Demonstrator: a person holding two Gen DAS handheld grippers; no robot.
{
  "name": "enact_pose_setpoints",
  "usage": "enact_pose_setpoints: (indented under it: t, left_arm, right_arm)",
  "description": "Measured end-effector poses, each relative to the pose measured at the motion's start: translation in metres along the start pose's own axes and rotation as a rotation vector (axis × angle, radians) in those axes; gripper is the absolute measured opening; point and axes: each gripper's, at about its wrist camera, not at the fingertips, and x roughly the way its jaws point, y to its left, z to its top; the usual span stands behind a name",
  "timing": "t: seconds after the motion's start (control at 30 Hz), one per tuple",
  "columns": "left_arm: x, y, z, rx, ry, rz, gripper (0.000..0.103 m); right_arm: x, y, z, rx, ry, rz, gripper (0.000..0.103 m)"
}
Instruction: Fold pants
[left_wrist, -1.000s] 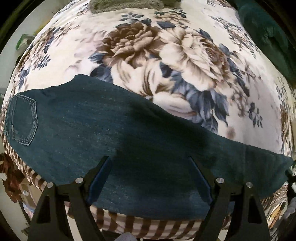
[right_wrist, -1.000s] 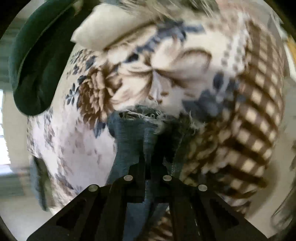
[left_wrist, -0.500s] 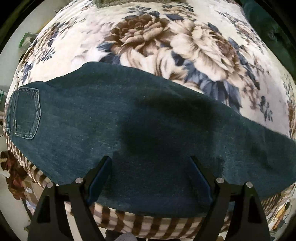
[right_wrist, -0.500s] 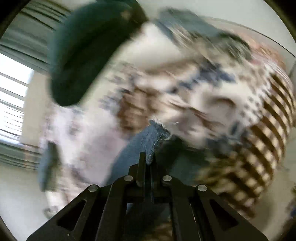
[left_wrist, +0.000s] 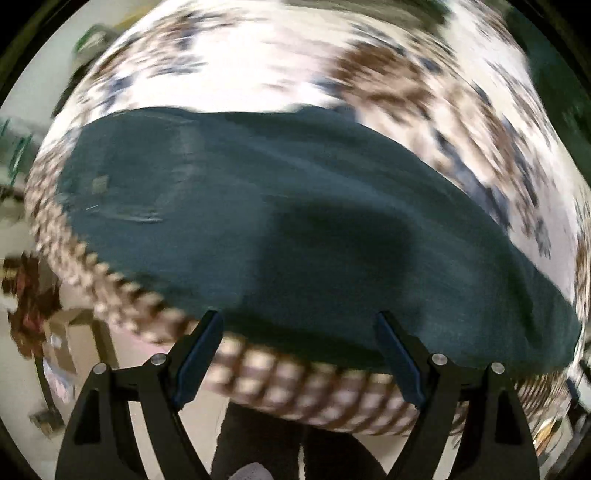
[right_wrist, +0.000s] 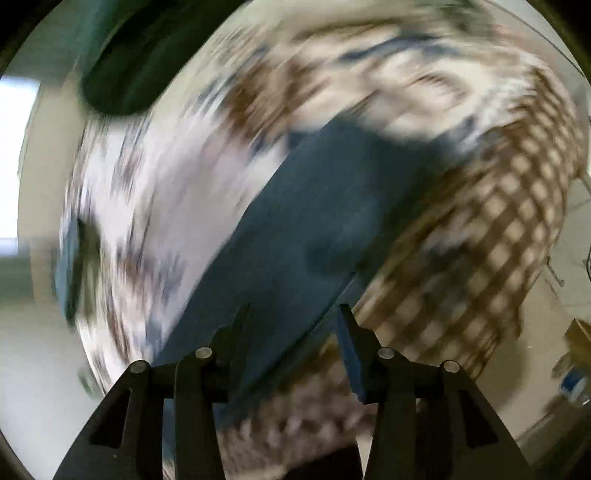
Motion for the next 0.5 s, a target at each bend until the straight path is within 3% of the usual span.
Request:
enact_pose_setpoints:
  t: [0.13, 0.27, 0.37, 0.5]
  left_arm:
    - [-0.006, 0.080, 0.027, -0.147, -0.030, 0.059, 0.083]
    - [0.007, 0.139, 0.061, -0.277, -0.048, 0.133, 0.083]
    - [0.016, 0.189, 0.081, -0.378, -0.053, 0.142, 0.083]
    - [0.040, 0.218, 0.096, -0.470, -0.022, 0.102, 0.083]
  right_arm:
    - [0.051, 0.082, -0.069, -0.088, 0.206, 0.083, 0.048]
    - [0.105, 0.130, -0.130, -0.054, 0.351, 0.135, 0.048]
    - [0.139, 0.145, -0.166, 0.015, 0.396, 0.114, 0.048]
    - [0.166, 0.141, -0.191, 0.131, 0.385, 0.066, 0.048]
